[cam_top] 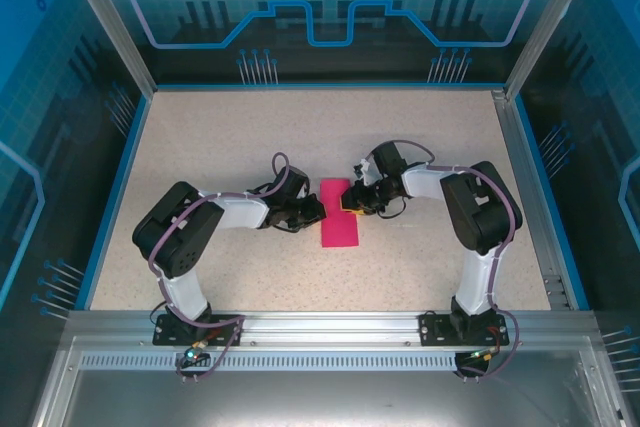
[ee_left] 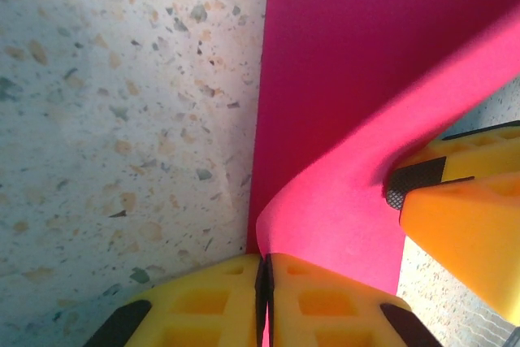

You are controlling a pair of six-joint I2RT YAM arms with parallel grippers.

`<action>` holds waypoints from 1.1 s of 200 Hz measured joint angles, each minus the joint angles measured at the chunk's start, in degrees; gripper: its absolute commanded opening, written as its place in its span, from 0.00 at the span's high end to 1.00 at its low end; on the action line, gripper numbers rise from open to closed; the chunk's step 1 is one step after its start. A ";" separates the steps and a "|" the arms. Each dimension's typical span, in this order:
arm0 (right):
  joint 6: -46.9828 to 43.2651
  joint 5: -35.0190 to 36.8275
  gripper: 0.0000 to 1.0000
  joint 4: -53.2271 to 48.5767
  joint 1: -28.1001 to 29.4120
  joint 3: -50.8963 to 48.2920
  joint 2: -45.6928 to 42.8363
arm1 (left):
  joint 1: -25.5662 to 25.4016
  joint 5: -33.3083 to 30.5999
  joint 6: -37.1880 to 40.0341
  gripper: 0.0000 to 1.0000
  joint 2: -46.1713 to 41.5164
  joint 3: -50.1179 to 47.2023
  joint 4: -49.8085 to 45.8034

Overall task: Fold a paper plane with a square sheet of paper (pick it up from the middle)
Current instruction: First fold in half a square sheet of paper at the center of the table.

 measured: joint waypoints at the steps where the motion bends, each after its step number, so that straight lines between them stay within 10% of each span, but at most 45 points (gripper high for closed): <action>1: 0.00 0.00 0.71 0.00 0.00 0.00 0.00 | -0.02 0.00 -0.02 0.86 0.00 0.00 0.02; 220: -3.02 1.29 0.71 -7.82 -2.84 11.30 3.98 | -0.02 0.02 0.15 0.86 0.04 0.37 -0.68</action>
